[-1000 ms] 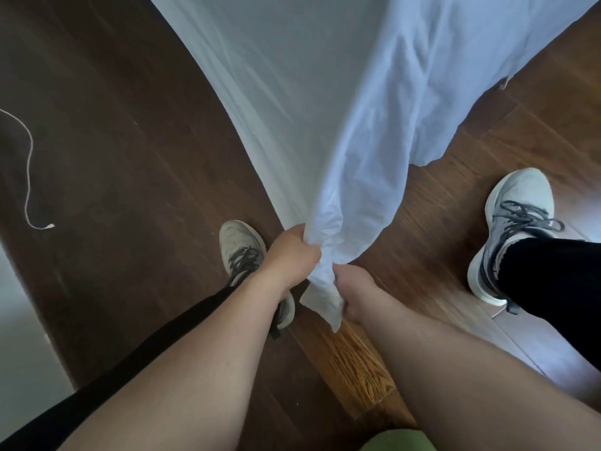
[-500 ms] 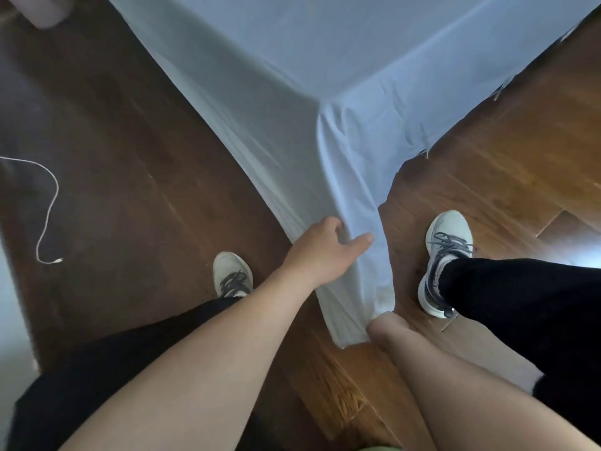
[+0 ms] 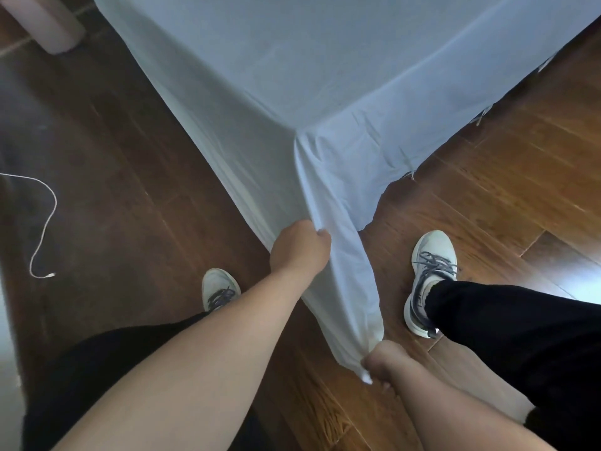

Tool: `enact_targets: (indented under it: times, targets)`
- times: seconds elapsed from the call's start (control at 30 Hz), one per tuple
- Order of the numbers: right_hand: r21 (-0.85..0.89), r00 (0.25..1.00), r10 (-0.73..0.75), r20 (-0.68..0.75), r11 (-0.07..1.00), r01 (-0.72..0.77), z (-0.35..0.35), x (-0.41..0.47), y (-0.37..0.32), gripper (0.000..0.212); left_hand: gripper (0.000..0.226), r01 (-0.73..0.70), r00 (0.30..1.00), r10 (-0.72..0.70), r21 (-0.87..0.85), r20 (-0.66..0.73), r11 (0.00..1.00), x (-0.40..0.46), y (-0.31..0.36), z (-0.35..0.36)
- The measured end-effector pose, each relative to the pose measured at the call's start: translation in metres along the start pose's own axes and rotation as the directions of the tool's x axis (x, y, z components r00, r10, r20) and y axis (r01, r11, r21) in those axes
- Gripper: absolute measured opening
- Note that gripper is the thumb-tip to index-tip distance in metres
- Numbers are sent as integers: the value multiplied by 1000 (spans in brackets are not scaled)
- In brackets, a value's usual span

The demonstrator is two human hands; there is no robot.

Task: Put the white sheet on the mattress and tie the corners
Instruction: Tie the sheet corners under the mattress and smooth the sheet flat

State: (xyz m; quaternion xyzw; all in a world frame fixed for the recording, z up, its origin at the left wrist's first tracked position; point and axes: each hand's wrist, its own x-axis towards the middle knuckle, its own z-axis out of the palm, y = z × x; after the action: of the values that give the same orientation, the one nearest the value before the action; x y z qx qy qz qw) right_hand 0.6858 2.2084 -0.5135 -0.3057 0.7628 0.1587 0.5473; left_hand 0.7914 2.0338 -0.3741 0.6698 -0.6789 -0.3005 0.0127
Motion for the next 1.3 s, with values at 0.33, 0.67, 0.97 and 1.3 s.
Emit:
enact_targets:
  times: [0.33, 0.67, 0.97, 1.3]
  targets:
    - [842, 988, 40, -152, 528, 108, -5, 8, 14, 19, 34, -55, 993, 47, 71, 107, 996, 2, -11, -20]
    - [981, 985, -147, 92, -153, -115, -20, 11, 17, 32, 37, -89, 992, 83, 52, 100, 995, -1, -7, -21]
    - [979, 964, 266, 9, 193, -62, -3, 36, 37, 13, 39, -106, 990, 107, -13, 93, 994, -6, -1, -19]
    - [946, 942, 333, -35, 314, -76, 1, 59, 49, 34, 69, -79, 996, 83, -162, 17, 984, 1, 34, -21]
